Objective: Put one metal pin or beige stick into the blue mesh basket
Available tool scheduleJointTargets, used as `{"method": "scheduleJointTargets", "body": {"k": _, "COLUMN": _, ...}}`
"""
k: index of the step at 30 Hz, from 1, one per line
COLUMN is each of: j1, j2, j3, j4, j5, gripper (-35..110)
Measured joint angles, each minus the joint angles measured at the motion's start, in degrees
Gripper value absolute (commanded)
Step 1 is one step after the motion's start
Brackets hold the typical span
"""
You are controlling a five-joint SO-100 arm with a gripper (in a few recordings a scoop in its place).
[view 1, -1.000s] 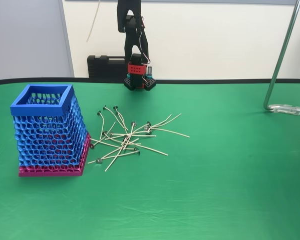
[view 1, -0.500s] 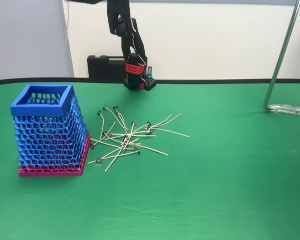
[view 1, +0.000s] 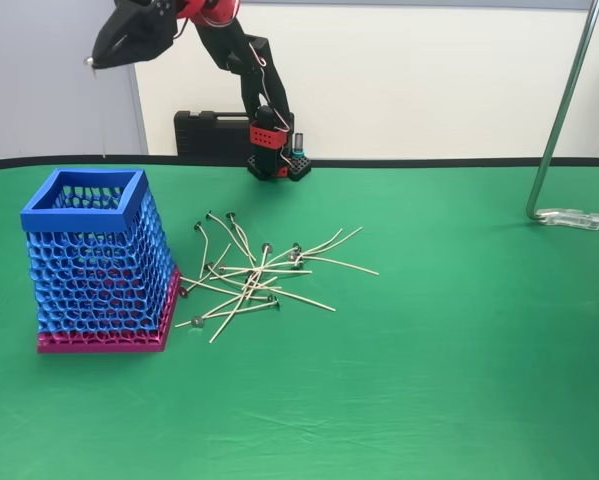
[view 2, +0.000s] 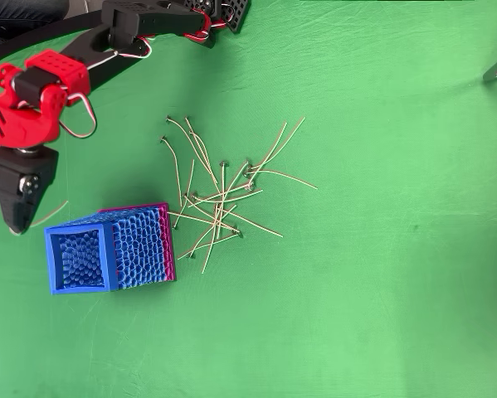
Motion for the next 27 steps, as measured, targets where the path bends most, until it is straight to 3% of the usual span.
{"method": "scheduleJointTargets", "body": {"k": 17, "j1": -1.85, "j2": 10.81, "j3": 18.98, "j4": -13.1, "j5": -0.18, "gripper": 0}}
{"method": "scheduleJointTargets", "body": {"k": 27, "j1": -0.88, "j2": 14.59, "j3": 31.11, "j4": -26.19, "j5": -2.2, "gripper": 0}}
